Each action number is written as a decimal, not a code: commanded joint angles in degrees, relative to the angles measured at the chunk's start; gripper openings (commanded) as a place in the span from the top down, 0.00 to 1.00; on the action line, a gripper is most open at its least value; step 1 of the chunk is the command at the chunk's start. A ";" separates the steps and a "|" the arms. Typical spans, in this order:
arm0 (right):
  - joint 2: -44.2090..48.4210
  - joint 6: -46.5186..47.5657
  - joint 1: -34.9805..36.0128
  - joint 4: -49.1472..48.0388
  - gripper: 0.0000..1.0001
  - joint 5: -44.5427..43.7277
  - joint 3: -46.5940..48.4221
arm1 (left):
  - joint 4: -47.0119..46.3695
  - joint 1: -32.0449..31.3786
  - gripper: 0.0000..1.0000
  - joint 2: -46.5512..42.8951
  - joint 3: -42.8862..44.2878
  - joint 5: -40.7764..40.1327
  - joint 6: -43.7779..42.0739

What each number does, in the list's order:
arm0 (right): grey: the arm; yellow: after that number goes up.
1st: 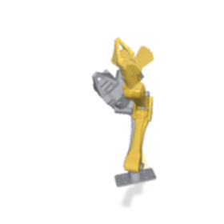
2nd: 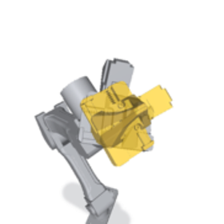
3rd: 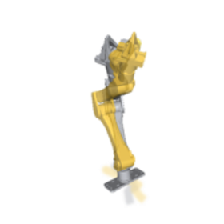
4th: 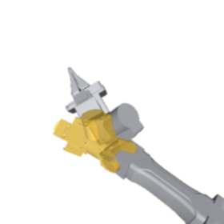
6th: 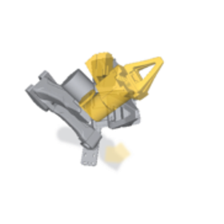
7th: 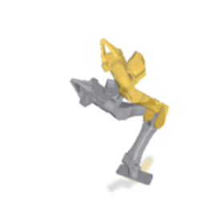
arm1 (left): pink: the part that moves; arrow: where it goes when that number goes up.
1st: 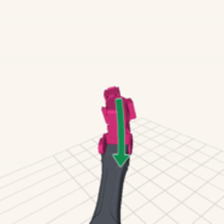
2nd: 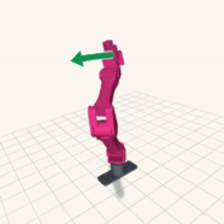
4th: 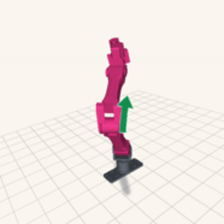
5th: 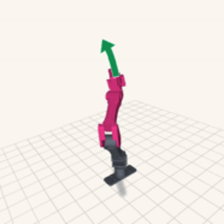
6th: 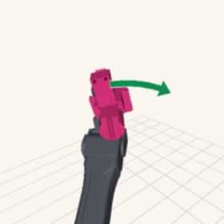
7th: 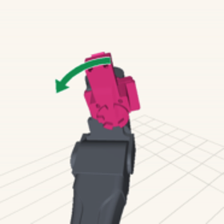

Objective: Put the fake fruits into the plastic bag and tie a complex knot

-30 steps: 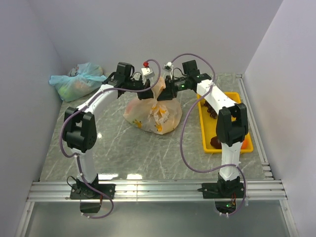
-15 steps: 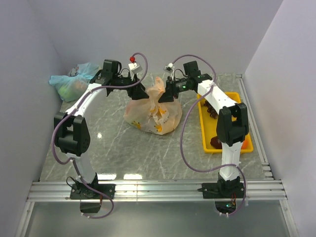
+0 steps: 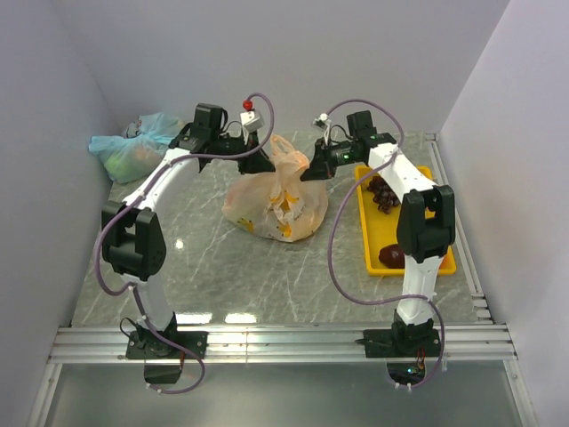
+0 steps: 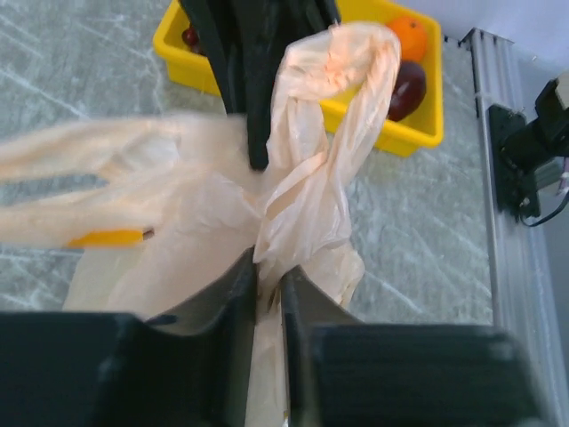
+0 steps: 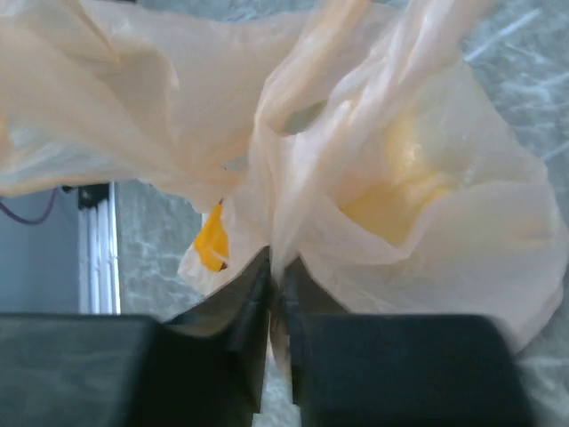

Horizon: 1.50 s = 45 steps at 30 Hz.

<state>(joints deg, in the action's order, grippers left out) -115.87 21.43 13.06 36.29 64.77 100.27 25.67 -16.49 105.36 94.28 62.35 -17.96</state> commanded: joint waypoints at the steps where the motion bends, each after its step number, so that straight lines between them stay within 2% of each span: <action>1: 3.02 -6.64 2.49 -8.85 0.93 2.20 -1.91 | -4.66 -2.05 0.88 1.25 3.45 2.61 2.91; 2: 3.37 -7.97 3.11 -12.44 0.97 2.63 -3.05 | -6.84 -2.75 0.91 1.77 3.45 2.52 3.71; 4: 3.46 -9.21 3.46 -13.70 0.99 3.34 -3.50 | -10.97 -3.37 0.98 2.56 2.84 1.03 8.69; 7: 3.99 -6.67 3.38 -10.82 0.77 4.66 -3.68 | -17.92 -3.64 1.00 3.44 1.35 -1.87 15.29; 10: 5.65 -3.33 3.11 -9.05 0.65 5.19 -5.34 | -19.17 -3.55 1.00 4.32 0.99 -5.30 17.33; 11: 6.18 -2.89 3.20 -9.40 0.52 5.19 -6.65 | -19.60 -3.64 1.00 4.50 0.91 -5.91 17.51; 13: 6.97 -4.55 3.20 -12.98 0.43 5.54 -8.07 | -21.18 -3.64 1.00 4.94 0.82 -5.92 20.31; 14: 6.98 -5.77 3.29 -14.39 0.35 5.71 -8.51 | -21.36 -3.90 1.00 5.12 0.99 -5.83 20.50; 16: 6.37 -8.42 3.46 -16.42 0.33 6.50 -8.07 | -21.02 -4.16 1.00 5.47 1.26 -6.71 20.42; 17: 6.01 -8.60 3.55 -16.17 0.24 6.77 -7.11 | -21.01 -4.34 1.00 5.47 1.34 -7.15 20.59; 25: 2.67 -15.97 4.43 -24.14 0.23 6.25 -4.73 | -19.88 -5.92 0.99 5.56 2.14 -7.24 20.51; 28: 1.97 -19.05 4.52 -27.66 0.28 6.24 -5.26 | -19.43 -6.71 1.00 5.03 1.96 -6.98 20.24; 31: 1.79 -21.34 4.52 -31.53 0.43 6.15 -6.22 | -19.08 -6.80 0.99 5.12 2.31 -6.36 21.21; 33: 1.53 -23.97 4.52 -33.12 0.67 6.94 -6.66 | -17.33 -6.89 0.99 5.55 3.19 -5.04 21.03; 34: 1.44 -24.15 4.61 -33.91 0.91 7.64 -6.67 | -16.71 -6.89 0.99 5.64 3.89 -5.22 21.38; 35: 1.53 -23.55 4.52 -33.49 0.97 7.82 -6.75 | -15.92 -6.45 0.97 5.56 4.42 -5.65 21.21; 36: 1.96 -21.97 4.52 -32.35 1.00 8.09 -7.01 | -14.00 -6.01 0.90 5.21 5.47 -6.35 20.86; 38: 2.14 -18.02 4.34 -28.67 1.00 8.53 -6.67 | -13.63 -3.48 0.76 4.33 6.35 -6.54 21.20; 39: 2.06 -13.22 4.43 -26.21 1.00 8.88 -6.06 | -13.19 -2.42 0.61 4.15 7.31 -5.67 21.21; 41: 1.71 -8.71 4.34 -19.09 1.00 9.58 -4.13 | -10.30 0.82 0.50 4.06 11.70 -6.27 20.33; 42: 1.53 -4.68 4.34 -17.15 1.00 9.93 -3.51 | -9.33 1.89 0.41 4.76 13.28 -5.66 19.20; 45: 1.44 3.07 4.43 -10.56 1.00 11.16 -1.31 | -1.43 3.66 0.30 7.22 21.10 -9.16 13.66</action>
<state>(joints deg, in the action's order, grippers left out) -114.69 13.30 17.08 18.41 72.64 94.83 18.50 -15.44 112.09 108.05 54.96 0.36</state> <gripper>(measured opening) 0.017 0.680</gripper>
